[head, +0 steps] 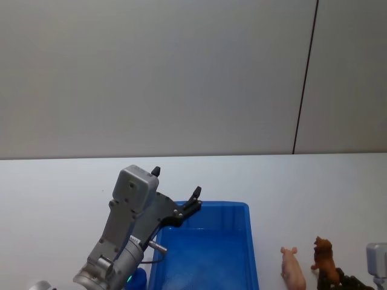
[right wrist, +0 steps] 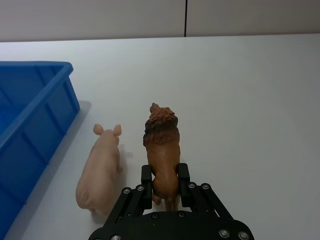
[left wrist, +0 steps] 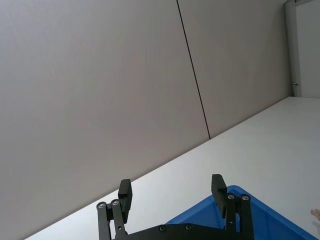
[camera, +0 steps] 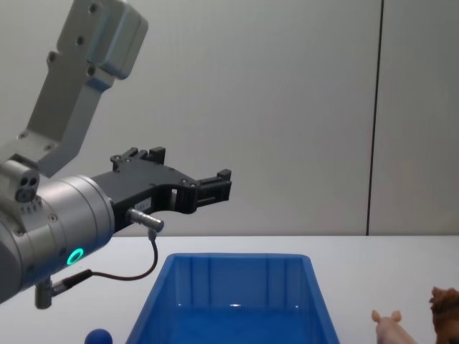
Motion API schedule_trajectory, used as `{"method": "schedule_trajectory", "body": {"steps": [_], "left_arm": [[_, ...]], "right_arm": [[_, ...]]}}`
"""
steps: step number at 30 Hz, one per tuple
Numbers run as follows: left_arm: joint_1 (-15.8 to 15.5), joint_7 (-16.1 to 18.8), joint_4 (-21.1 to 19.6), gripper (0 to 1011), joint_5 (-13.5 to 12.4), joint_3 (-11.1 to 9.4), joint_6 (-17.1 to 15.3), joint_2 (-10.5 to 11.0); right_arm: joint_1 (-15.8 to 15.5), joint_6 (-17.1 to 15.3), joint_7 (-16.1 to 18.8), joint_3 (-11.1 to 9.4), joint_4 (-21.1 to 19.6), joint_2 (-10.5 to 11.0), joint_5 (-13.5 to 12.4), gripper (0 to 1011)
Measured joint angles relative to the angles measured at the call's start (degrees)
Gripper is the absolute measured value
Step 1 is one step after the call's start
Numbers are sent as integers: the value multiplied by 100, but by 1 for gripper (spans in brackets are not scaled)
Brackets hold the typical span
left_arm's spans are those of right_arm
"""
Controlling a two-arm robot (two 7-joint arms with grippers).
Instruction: Pick up the two dolls from the table and place them into the box.
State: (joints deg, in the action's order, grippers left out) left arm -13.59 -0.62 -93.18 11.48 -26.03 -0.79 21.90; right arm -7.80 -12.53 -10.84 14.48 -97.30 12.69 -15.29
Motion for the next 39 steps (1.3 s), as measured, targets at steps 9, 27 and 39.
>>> {"method": "schedule_trajectory", "body": {"steps": [9, 27, 39], "left_arm": [[0, 0, 0, 1002, 0, 0, 0, 0], [0, 0, 0, 1002, 0, 0, 0, 0], [0, 0, 0, 1002, 0, 0, 0, 0]], "right_arm": [[-34, 129, 62, -14, -289, -6, 93, 286], [308, 116, 985, 108, -585, -202, 315, 286], [850, -90, 1853, 330, -156, -588, 515, 290]]}}
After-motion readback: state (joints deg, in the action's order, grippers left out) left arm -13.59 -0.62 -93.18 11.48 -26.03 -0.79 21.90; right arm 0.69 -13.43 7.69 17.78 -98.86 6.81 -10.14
